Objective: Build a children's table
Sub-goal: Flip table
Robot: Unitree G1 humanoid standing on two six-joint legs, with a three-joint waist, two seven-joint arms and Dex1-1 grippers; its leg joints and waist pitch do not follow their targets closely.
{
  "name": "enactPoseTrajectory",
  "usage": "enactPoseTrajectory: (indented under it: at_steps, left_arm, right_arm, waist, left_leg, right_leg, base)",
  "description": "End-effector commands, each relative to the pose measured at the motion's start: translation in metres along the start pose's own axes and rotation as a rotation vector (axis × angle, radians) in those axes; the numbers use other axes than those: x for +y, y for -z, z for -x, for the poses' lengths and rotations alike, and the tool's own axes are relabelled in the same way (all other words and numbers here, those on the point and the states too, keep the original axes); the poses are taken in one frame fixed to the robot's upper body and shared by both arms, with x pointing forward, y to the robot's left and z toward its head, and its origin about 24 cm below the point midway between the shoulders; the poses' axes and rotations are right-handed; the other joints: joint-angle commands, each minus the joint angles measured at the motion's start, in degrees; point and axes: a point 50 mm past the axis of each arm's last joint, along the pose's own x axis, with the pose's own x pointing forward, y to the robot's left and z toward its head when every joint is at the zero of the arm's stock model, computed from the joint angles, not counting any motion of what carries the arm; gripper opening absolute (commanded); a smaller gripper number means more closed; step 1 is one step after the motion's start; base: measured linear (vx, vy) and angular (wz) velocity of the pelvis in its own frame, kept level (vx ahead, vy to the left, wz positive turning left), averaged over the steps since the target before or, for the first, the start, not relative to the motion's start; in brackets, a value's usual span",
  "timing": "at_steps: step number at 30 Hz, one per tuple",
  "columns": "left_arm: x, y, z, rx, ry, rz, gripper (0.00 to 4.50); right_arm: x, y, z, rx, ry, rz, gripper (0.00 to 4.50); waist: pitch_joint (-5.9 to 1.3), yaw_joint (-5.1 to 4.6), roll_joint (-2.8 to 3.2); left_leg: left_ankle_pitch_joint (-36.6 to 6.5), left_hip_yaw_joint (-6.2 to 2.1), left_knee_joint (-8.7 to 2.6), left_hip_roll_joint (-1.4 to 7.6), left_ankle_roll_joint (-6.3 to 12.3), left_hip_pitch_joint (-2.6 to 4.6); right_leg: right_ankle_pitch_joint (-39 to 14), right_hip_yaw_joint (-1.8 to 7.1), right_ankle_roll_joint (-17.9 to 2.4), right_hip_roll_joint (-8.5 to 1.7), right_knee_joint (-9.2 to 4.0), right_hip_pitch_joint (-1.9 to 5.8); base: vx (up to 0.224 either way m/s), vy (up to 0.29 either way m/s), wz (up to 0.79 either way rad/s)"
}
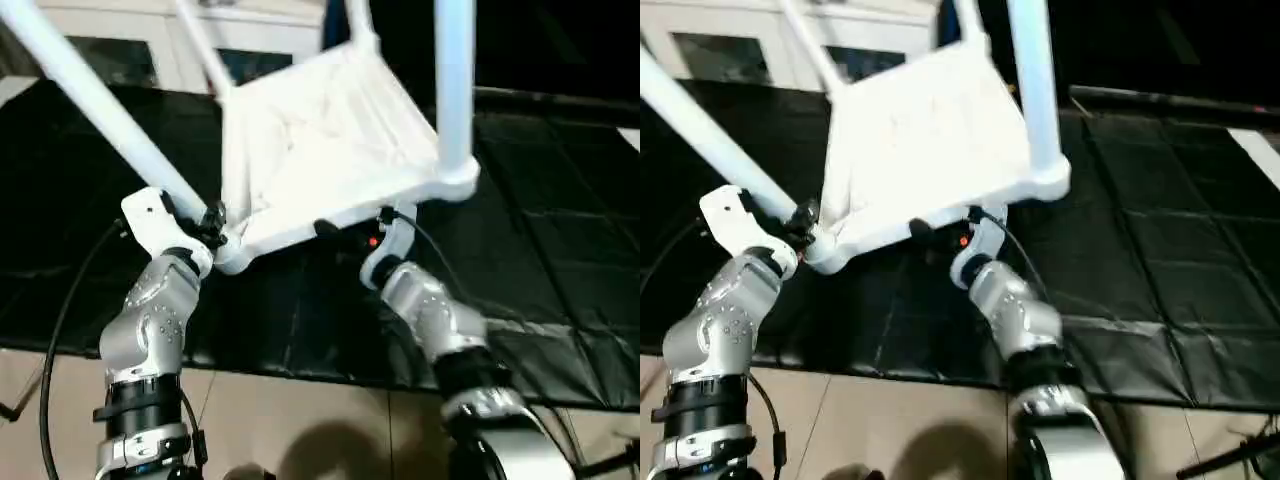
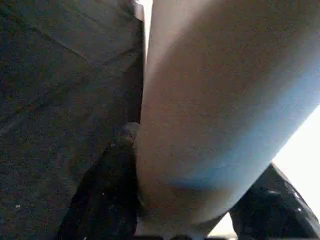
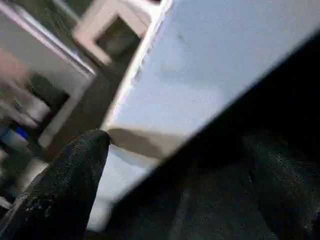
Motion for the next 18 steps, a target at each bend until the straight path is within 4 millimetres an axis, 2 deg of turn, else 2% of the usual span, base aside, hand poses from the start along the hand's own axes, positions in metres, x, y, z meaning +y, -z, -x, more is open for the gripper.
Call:
enactPoseTrajectory:
  at_steps: [1,3,6,13,16,18]
  left_arm:
    - [-0.01,0.006,0.0,0.032,0.071,0.054,2.11]
    - [-0.012,0.005,-0.001,0.037,0.083,0.044,2.11]
    - [-0.013,0.005,-0.001,0.042,0.09,0.039,2.11]
    - [-0.017,0.006,0.0,0.062,0.123,0.016,2.11]
    - [-0.028,0.007,0.002,0.082,0.201,-0.037,2.11]
    - [-0.033,0.007,0.003,0.09,0.231,-0.05,2.11]
  right_arm:
    - [0.018,-0.023,-0.01,-0.126,-0.078,-0.081,4.5]
    - [0.021,-0.027,-0.013,-0.165,-0.103,-0.169,4.5]
    - [0.023,-0.033,-0.017,-0.21,-0.132,-0.258,4.5]
    - [0.022,-0.028,-0.024,-0.178,-0.103,-0.313,4.5]
    - [0.023,-0.023,-0.029,-0.143,-0.067,-0.33,4.32]
    - [0.023,-0.02,-0.031,-0.133,-0.055,-0.341,4.14]
  waist:
    - [-4.17,0.16,0.18]
    - [-4.22,0.28,0.38]
    - [-4.33,0.6,0.25]
    - [-4.43,0.72,0.41]
    - [-4.8,0.87,0.4]
    - [-5.16,1.13,0.31]
  left_leg:
    - [-8.0,-1.05,-4.44,3.45,0.32,1.91]
    - [-6.3,-1.03,-4.28,3.4,1.03,1.77]
    - [-5.4,-0.89,-4.09,3.43,2.06,1.88]
    - [-5.1,-0.83,-3.96,3.41,1.96,1.78]
    - [-2.3,-0.76,-3.55,3.29,2.73,1.75]
    - [1.0,-0.62,-2.96,3.34,4.26,1.65]
  right_leg:
    - [3.7,1.64,-13.2,-3.21,-2.62,2.03]
    - [4.9,1.51,-13.9,-3.17,-2.45,2.1]
    - [6.0,1.44,-14.6,-3.1,-2.34,2.08]
    - [5.2,1.33,-15.2,-3.13,-2.22,2.08]
    - [7.7,1.24,-15.7,-3.05,-1.83,1.91]
    - [11.8,1.08,-16.7,-2.9,-1.22,1.62]
  base:
    - [0.0,0.0,0.0]
    - [0.0,0.0,0.0]
    - [0.0,0.0,0.0]
    - [0.0,0.0,0.0]
    - [0.0,0.0,0.0]
    - [0.0,0.0,0.0]
